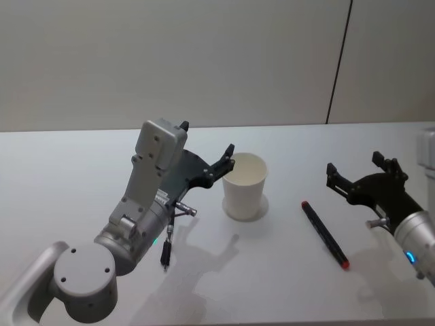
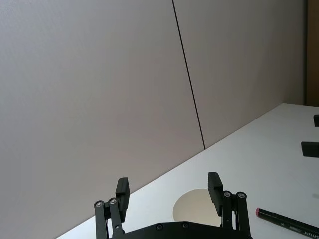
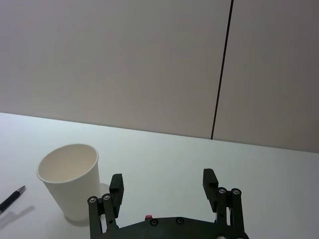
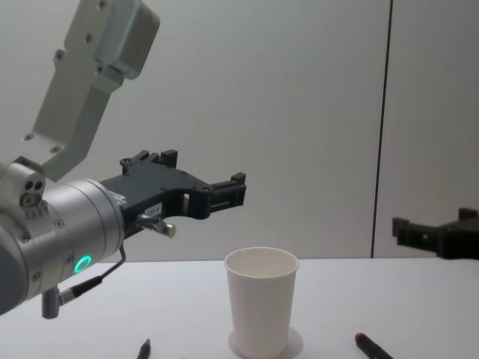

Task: Place the pen into the pen holder.

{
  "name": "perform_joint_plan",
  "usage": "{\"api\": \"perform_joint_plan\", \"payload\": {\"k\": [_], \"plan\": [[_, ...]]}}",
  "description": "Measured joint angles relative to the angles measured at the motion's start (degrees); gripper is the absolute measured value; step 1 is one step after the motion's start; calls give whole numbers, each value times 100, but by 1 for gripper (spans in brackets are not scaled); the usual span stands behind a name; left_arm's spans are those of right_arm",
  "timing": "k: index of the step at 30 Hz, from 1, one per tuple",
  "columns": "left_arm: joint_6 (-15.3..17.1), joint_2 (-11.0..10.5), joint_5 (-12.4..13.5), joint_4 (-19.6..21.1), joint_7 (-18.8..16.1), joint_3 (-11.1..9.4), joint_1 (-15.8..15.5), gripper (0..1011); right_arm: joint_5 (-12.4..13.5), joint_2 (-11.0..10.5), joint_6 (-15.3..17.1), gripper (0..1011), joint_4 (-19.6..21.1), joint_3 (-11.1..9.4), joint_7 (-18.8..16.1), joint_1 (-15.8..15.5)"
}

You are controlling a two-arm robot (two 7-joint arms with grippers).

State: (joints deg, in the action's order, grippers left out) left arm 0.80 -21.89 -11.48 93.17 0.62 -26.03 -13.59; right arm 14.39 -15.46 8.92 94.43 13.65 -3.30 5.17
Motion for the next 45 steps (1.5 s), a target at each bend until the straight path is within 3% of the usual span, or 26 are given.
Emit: {"api": "perform_joint_plan", "payload": {"k": [20,45], "plan": [[0,0,0,0,0,0,0,1000,-327,431,496,1001,-752,236,244,341],[0,0,0,0,0,0,0,1000,-479,737,543,1001,-1669,363,386,566]]}}
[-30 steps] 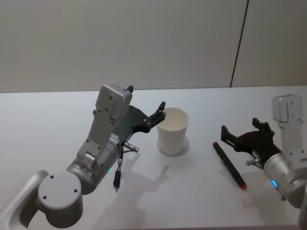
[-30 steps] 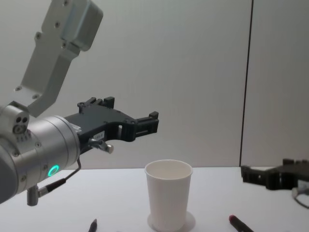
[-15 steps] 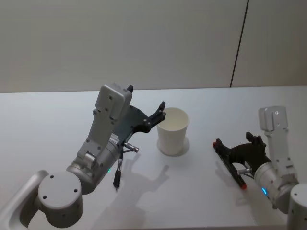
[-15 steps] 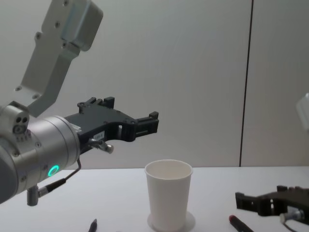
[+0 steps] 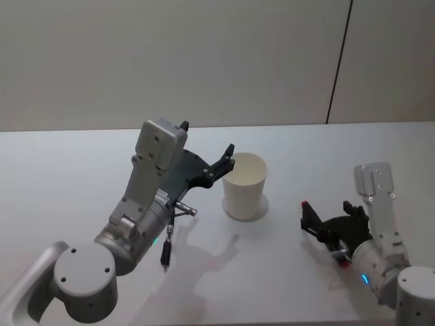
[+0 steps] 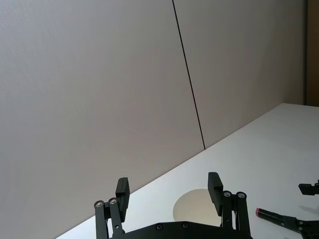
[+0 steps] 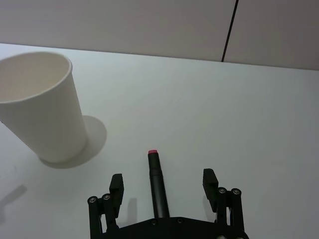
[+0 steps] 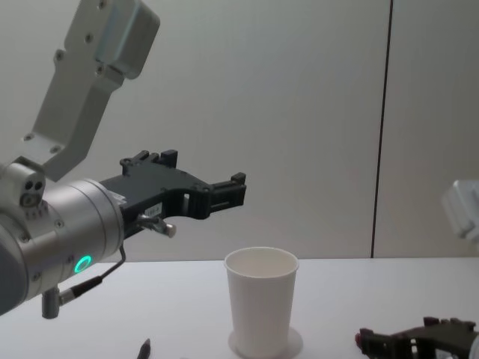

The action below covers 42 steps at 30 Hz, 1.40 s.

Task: Place the pen into the pen holder.

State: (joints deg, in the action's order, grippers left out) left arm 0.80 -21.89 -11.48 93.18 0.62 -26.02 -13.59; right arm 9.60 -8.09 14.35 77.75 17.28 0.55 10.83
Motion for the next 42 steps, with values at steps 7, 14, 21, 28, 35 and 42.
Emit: {"api": "perform_joint_plan", "payload": {"k": [7,14,21,28,35,42], "plan": [[0,0,0,0,0,0,0,1000,-35,69,12,1001,-234,15,26,82],[0,0,0,0,0,0,0,1000,-39,134,65,987,-436,21,31,163],[0,0,0,0,0,0,0,1000,-37,190,133,828,-601,27,22,234],[0,0,0,0,0,0,0,1000,-34,234,194,599,-728,32,-10,294],[0,0,0,0,0,0,0,1000,-35,265,207,378,-813,31,-38,340],[0,0,0,0,0,0,0,1000,-49,281,207,293,-850,23,-63,355]]}}
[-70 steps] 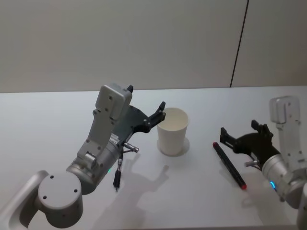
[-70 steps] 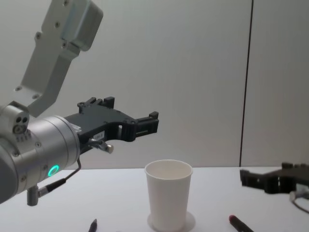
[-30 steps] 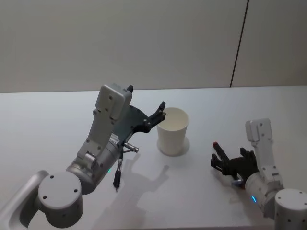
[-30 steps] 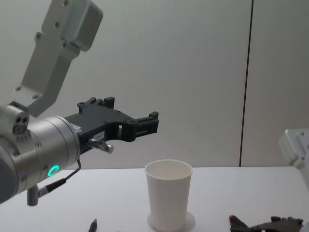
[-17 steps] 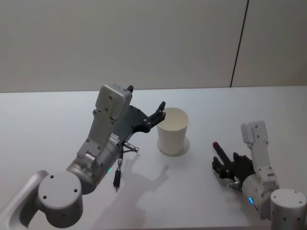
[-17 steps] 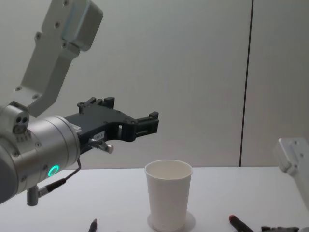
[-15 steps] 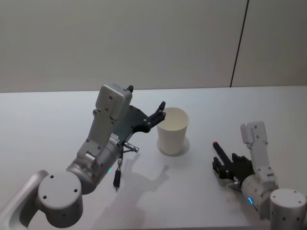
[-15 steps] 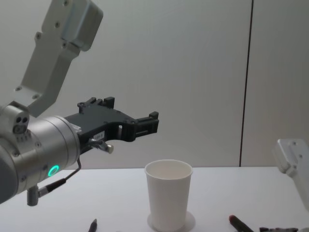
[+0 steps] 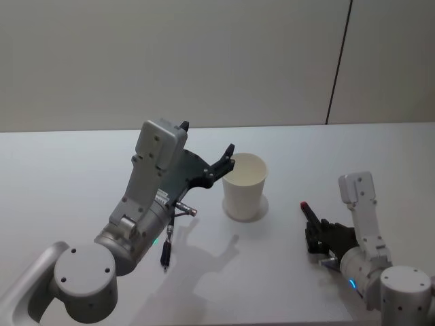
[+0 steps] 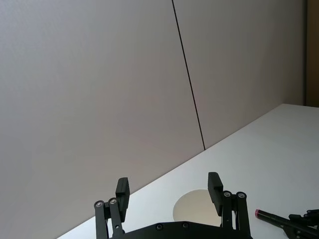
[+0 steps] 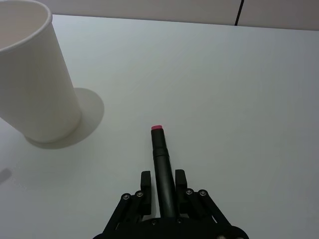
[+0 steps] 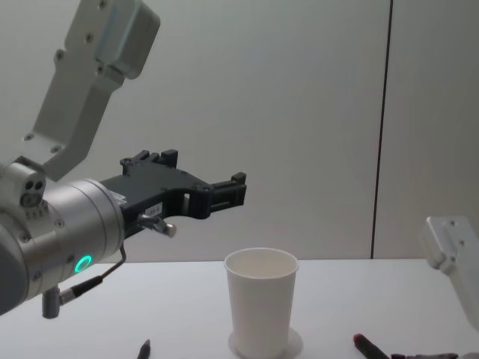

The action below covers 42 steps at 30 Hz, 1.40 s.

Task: Place the pen into the pen holder.

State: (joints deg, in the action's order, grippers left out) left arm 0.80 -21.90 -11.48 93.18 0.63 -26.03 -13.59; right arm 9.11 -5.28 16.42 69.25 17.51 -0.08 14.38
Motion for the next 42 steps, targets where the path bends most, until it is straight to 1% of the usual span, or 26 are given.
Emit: {"api": "perform_joint_plan", "payload": {"k": [7,11,18,21,24,33,42], "plan": [[0,0,0,0,0,0,0,1000,-23,1,-43,245,18,-3,-25,-12],[0,0,0,0,0,0,0,1000,-34,-6,-148,181,108,-10,-46,-36],[0,0,0,0,0,0,0,1000,-43,-37,-366,179,310,-38,-73,-76],[0,0,0,0,0,0,0,1000,-46,-62,-534,179,479,-62,-95,-105],[0,0,0,0,0,0,0,1000,-49,-78,-634,179,581,-76,-109,-124],[0,0,0,0,0,0,0,999,-61,-136,-1152,178,909,-122,-201,-182],[0,0,0,0,0,0,0,1000,-19,-181,-1866,178,1057,-171,-455,-198]]}}
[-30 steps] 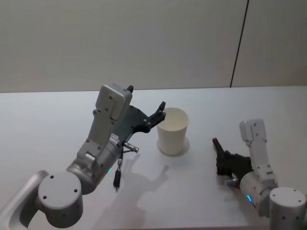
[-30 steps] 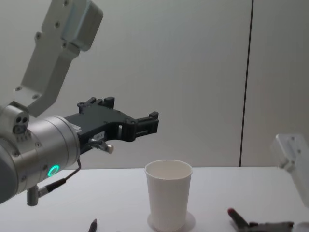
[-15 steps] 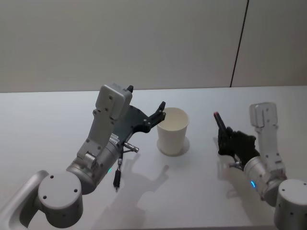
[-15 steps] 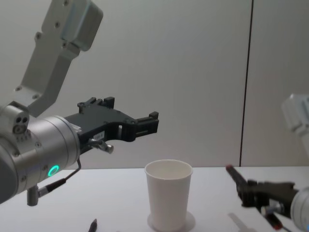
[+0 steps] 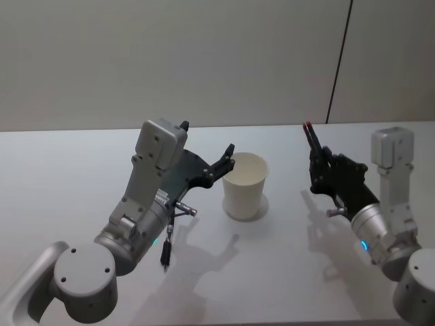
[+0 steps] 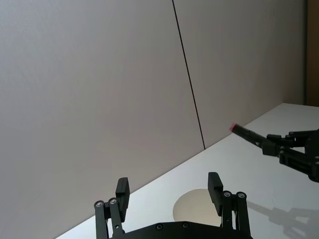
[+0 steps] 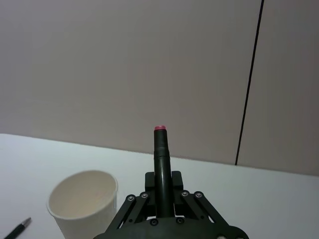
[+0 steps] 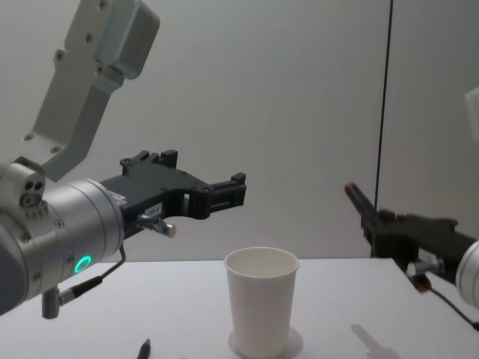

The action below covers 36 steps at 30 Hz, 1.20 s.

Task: Place the pen into the pen holder.

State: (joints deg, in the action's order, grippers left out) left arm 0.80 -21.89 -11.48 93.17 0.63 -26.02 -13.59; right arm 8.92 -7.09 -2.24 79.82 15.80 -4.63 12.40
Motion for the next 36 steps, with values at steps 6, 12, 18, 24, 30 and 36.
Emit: {"api": "perform_joint_plan", "payload": {"k": [6,12,18,24,30,36], "plan": [[0,0,0,0,0,0,0,1000,87,-12,-596,179,-45,-31,-323,49],[0,0,0,0,0,0,0,1000,158,16,-1152,178,-266,-45,-653,184],[0,0,0,0,0,0,0,1000,140,120,-1808,179,-747,-39,-976,466],[0,0,0,0,0,0,0,1000,26,237,-2254,179,-1303,-16,-1107,749],[0,0,0,0,0,0,0,1000,-55,354,-2561,179,-1837,6,-1177,1026],[0,0,0,0,0,0,0,1000,-57,486,-2899,178,-2440,29,-1325,1347]]}}
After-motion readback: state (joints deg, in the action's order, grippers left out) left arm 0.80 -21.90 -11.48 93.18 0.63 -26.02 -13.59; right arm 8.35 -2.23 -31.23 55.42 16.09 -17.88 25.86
